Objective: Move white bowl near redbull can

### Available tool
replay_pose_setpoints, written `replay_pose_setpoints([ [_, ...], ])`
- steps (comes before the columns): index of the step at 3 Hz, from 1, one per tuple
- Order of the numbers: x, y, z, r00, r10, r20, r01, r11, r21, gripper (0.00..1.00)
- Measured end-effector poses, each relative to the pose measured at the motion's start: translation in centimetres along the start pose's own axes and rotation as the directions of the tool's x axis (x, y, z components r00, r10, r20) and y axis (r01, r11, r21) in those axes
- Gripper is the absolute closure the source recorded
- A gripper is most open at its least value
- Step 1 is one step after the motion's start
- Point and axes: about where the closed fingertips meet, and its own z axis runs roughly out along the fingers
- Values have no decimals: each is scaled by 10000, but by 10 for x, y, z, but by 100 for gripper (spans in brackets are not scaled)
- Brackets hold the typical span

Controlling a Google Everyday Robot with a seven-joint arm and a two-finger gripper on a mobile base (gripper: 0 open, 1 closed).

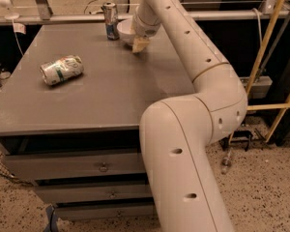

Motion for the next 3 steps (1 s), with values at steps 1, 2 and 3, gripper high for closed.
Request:
replay_pose_setpoints([
  [1,-1,0,2,10000,-5,9,5,10000,-31,0],
  [2,-2,-2,-2,10000,-5,9,5,10000,-31,0],
  [3,-2,-2,-3,10000,-3,8,3,10000,-29,0],
])
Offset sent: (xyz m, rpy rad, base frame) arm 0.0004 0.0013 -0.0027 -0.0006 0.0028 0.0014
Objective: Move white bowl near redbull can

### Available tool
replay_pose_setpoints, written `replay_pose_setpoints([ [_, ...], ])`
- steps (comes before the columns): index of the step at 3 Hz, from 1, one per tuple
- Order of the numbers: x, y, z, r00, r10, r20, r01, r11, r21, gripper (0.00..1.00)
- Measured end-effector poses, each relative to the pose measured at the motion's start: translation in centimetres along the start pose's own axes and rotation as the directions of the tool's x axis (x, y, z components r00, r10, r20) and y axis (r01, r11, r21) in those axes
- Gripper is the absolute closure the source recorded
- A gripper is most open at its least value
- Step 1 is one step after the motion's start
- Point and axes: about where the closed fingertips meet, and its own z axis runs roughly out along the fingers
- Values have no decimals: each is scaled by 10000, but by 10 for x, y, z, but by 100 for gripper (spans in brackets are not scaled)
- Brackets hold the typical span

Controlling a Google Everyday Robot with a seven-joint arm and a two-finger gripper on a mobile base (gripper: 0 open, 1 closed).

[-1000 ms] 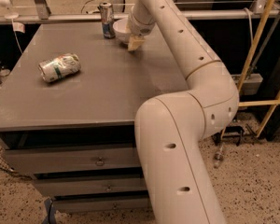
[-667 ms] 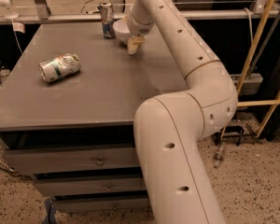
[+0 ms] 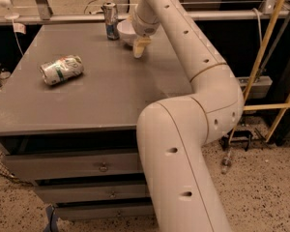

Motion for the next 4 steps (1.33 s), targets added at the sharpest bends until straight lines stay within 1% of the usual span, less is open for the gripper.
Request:
replay_pose_setpoints([
  [1,0,-1,-1,10000,0,-1,0,10000,2,10],
  [2,-1,-2,-4,10000,1,-1,-1,10000,3,8],
  [3,-1,-2,-5,10000,0,-2,0,10000,6,0],
  [4,-1,-3,-6,10000,0,-3,0,10000,8,0],
])
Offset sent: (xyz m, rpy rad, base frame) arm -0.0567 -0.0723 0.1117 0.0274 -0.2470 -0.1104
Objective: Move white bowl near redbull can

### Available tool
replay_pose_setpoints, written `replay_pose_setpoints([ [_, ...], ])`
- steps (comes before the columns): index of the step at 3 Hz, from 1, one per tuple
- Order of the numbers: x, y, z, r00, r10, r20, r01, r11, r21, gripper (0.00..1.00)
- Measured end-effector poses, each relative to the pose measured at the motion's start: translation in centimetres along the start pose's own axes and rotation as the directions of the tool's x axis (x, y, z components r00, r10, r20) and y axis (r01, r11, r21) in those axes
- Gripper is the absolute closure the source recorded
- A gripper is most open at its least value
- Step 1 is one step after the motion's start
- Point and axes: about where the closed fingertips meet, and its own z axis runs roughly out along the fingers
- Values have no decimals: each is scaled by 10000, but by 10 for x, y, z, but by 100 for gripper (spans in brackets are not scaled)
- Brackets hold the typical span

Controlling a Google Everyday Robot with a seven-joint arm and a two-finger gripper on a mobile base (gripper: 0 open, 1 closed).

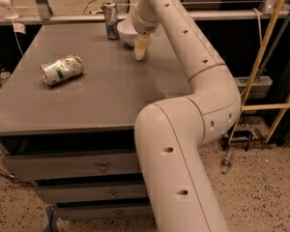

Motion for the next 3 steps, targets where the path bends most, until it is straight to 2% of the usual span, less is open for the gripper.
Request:
replay_pose_setpoints([
  [3,0,0,-1,10000,2,-6,-2,10000,7,0],
])
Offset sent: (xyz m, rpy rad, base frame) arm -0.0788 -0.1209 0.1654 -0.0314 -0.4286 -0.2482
